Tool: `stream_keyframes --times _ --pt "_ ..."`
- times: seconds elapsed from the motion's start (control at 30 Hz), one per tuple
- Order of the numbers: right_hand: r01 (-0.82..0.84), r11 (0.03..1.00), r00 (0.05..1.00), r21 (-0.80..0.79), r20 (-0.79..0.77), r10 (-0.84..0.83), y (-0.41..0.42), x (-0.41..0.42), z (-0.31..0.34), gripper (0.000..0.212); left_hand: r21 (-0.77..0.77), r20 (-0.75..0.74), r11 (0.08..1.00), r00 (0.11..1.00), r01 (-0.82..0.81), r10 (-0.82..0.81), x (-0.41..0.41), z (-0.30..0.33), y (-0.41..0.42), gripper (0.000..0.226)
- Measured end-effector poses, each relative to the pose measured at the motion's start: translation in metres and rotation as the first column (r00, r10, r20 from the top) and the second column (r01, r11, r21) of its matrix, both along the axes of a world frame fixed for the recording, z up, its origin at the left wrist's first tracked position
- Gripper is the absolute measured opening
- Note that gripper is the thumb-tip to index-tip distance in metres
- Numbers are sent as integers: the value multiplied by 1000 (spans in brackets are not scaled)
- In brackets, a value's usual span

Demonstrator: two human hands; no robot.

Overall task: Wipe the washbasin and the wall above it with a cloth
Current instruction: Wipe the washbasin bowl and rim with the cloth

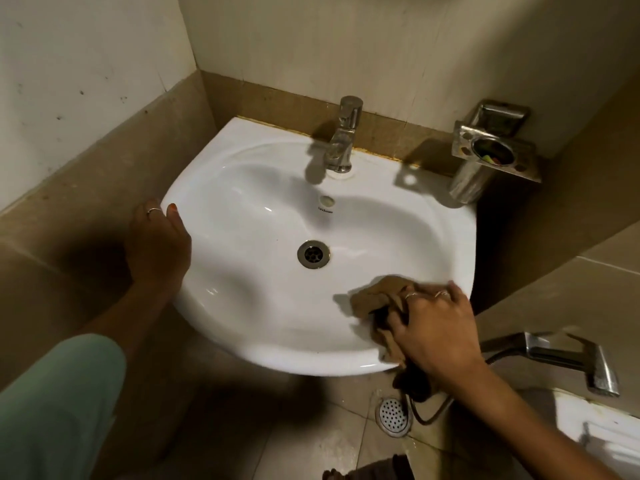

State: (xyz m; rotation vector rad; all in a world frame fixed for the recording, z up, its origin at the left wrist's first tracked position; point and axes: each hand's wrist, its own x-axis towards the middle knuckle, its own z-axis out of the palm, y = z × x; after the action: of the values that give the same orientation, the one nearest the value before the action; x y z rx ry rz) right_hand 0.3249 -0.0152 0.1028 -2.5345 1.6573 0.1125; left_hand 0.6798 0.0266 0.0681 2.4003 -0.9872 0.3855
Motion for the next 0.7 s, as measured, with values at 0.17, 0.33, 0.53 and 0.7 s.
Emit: stream_keyframes --times 0.17,0.33,0.53,0.7 --pt "18 996 986 -83 166 -4 62 53 1 43 -52 -33 999 999 14 -15 -2 5 -1 43" --pt "-184 981 926 -64 324 195 108 103 -5 35 -58 -43 998 999 4 -7 -4 3 1 45" --pt "-501 861 803 -91 323 501 108 81 -20 74 -22 -44 1000 999 -6 5 -3 -1 2 44" --pt "-419 853 789 -312 340 512 55 -2 -23 40 -31 -79 999 997 -12 10 -2 -1 2 44"
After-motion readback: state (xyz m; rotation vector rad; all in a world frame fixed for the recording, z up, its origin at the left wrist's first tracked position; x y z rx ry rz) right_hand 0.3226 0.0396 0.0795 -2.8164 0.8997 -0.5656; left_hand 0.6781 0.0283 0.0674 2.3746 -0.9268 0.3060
